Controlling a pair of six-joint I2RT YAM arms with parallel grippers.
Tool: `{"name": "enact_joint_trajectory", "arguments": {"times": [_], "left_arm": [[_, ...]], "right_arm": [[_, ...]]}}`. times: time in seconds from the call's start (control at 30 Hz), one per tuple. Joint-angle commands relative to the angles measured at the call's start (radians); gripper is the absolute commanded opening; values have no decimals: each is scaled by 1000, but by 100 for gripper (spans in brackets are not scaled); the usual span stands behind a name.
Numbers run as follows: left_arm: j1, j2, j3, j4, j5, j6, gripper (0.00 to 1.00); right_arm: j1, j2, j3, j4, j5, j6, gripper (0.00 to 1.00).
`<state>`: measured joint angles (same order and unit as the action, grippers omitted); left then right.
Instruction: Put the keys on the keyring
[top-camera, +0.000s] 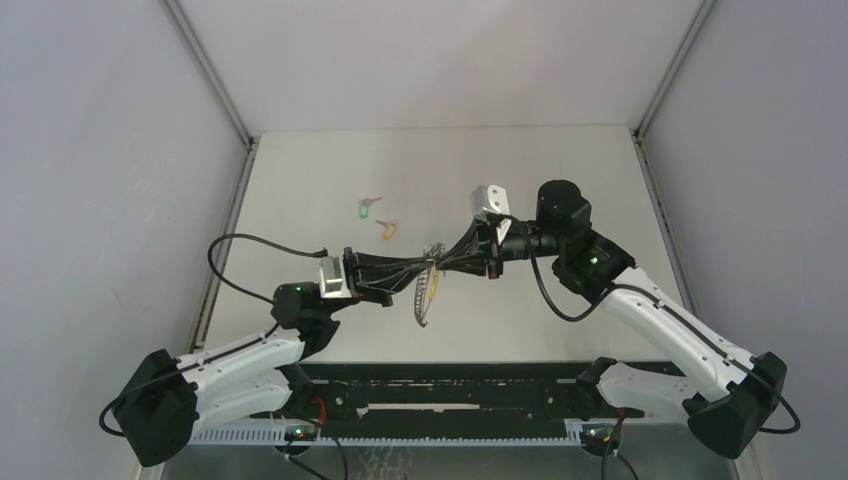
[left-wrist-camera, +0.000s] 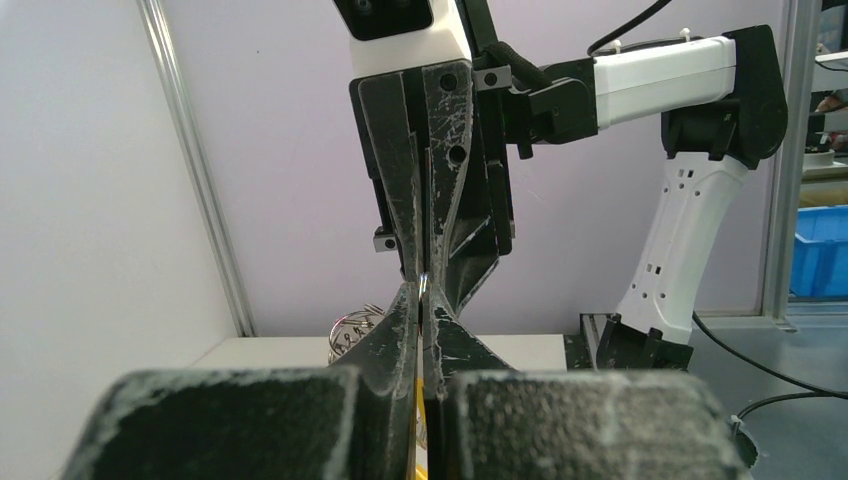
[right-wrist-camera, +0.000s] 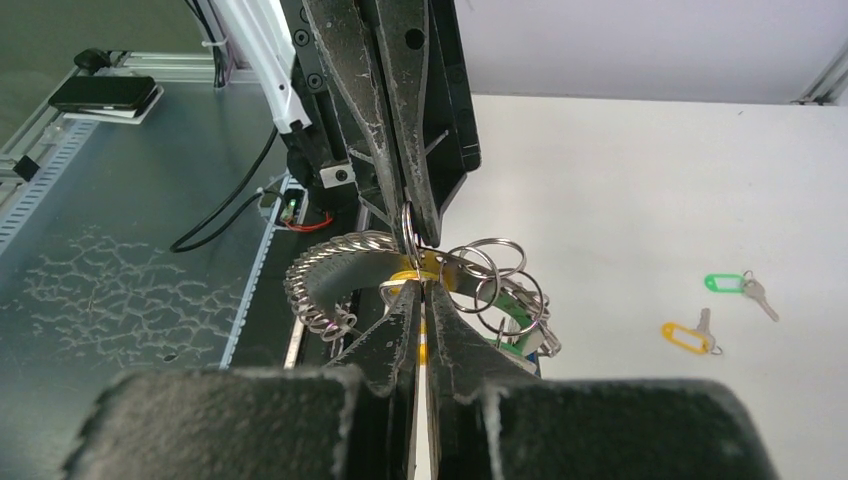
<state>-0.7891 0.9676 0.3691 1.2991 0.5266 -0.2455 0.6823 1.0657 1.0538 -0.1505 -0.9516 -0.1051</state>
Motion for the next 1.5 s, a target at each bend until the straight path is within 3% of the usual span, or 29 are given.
{"name": "enact_joint_trajectory", "arguments": {"times": [0.0,0.17,0.47,0.7,1.1,1.47], "left_arm": [[3,-27,33,109,-43,-18,0],[3,-10,35,134,-39,-34,0],[3,-20,21,138,-38,-34,0],[3,-11,32,138,-11,-47,0],[4,-1,52,139,19,-64,0],[3,5,56,139,12,-64,0]], "right_arm": [[37,23,3,33,33,2,0],[70,17,3,79,82,4,0],[37,-68,3,-45,116,-130,23],[21,-114,3,-5,89,-159,31],[47,-49,3,144,13,-136,30],[64,-4,3,158,-62,-134,17]]}}
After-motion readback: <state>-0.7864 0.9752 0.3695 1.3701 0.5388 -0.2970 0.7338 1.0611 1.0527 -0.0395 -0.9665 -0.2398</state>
